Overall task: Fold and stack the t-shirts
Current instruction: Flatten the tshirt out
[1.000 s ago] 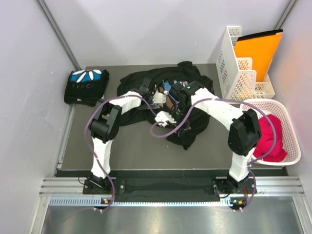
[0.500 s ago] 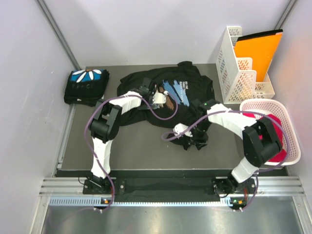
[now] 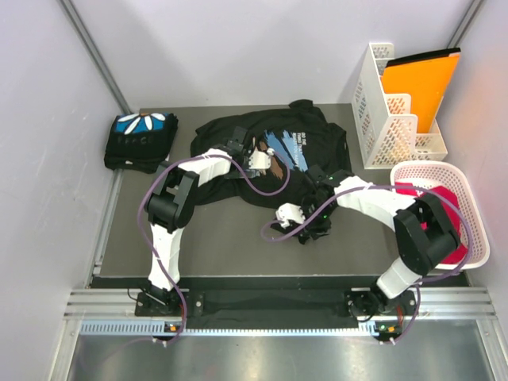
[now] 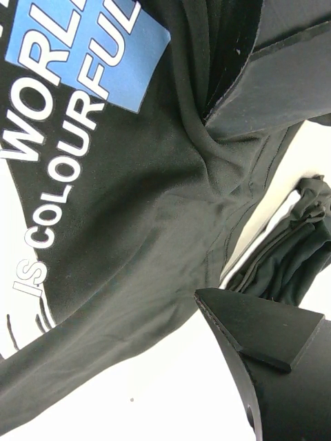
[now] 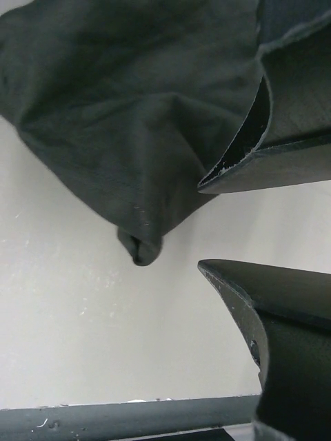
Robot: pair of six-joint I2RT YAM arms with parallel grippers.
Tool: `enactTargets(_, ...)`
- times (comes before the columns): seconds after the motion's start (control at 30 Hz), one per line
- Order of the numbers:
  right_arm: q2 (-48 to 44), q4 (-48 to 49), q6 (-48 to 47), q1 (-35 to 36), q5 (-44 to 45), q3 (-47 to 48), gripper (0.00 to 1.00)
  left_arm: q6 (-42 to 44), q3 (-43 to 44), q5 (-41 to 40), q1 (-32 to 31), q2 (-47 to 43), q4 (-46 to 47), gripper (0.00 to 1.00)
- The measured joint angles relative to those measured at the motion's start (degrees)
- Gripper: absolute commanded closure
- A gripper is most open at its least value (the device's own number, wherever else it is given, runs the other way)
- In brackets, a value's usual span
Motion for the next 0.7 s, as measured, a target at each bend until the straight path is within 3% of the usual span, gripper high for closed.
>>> enactTargets(0.43, 5.8, 1.7, -1.0, 2.1, -0.5, 0.1, 0.56, 0.0, -0.5, -0.6, 0.0, -0.1, 0.7, 0.07)
enactTargets(0.47, 6.1, 1.6, -1.1, 2.1, -0.5, 0.5, 0.58, 0.1, -0.5, -0.6, 0.0, -0.1, 0.7, 0.07)
enactTargets(0.57, 7.0, 1.6, -1.2, 2.1, -0.5, 1.4, 0.77, 0.1, -0.5, -0.6, 0.0, -0.1, 0.7, 0.07)
enactTargets(0.6, 7.5, 2.0, -1.1, 2.1, -0.3, 1.8, 0.88, 0.1, -0.5, -0.6, 0.0, -0.1, 0.8, 0.07)
enactTargets(0.7, 8.6, 2.5, -1.0, 2.1, 0.4, 3.1, 1.00, 0.1, -0.5, -0.6, 0.0, -0.1, 0.8, 0.07)
